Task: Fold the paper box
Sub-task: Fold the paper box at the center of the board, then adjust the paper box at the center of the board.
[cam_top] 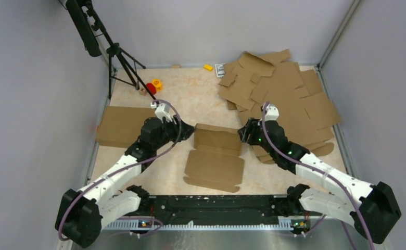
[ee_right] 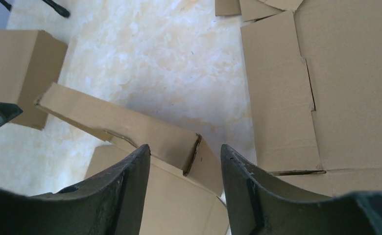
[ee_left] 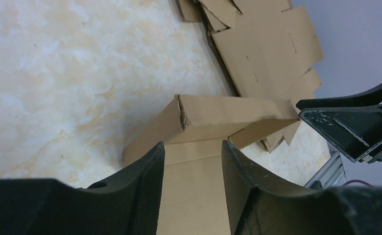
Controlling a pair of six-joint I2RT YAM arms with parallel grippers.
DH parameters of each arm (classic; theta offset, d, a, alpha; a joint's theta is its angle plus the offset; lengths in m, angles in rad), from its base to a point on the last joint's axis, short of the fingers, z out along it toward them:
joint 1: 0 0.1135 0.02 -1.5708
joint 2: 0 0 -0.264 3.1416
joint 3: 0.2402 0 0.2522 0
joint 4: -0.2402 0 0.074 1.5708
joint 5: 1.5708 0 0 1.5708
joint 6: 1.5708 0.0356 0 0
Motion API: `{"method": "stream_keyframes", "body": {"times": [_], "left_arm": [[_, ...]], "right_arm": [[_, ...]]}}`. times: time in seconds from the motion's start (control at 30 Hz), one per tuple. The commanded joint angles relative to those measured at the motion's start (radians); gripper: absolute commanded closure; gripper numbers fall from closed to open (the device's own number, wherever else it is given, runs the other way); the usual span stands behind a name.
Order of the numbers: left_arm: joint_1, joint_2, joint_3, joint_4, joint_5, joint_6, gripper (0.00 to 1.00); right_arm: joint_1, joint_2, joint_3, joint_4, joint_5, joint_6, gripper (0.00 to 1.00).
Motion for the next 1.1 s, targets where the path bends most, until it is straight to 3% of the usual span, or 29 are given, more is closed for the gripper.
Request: {"method": "stream_keyframes", "body": {"times": [0.0,0.3,0.63,0.77,0.9,0.97,1.07], "left_arm": [[0.018,-0.003,0.077,-0.019,0.010,0.031,0.49],[0.060,0.181,0.162,0.016,0.154,-0.003,0.50],[0.067,0.262,0.130,0.072,0.250,-0.033,0.78],[0.067,0.254,0.116,0.074,0.255,-0.032,0.81],[0.067,0.238,0.112,0.065,0.251,-0.021,0.80],[0.068,0.221,0.132,0.024,0.243,0.009,0.69],[0.078,0.173,0.182,-0.102,0.204,0.057,0.57]], "right_arm": [[-0.044,-0.026,0.063,-0.035,-0.051,0.042,0.48],[-0.130,0.007,0.002,0.037,-0.209,0.115,0.57],[-0.130,0.010,-0.047,0.054,-0.223,0.139,0.82],[-0.130,0.007,-0.081,0.062,-0.247,0.155,0.86],[-0.130,-0.008,-0.080,0.075,-0.244,0.147,0.85],[-0.130,-0.028,-0.057,0.037,-0.231,0.126,0.70],[-0.130,-0.060,-0.011,-0.041,-0.192,0.078,0.59]]}}
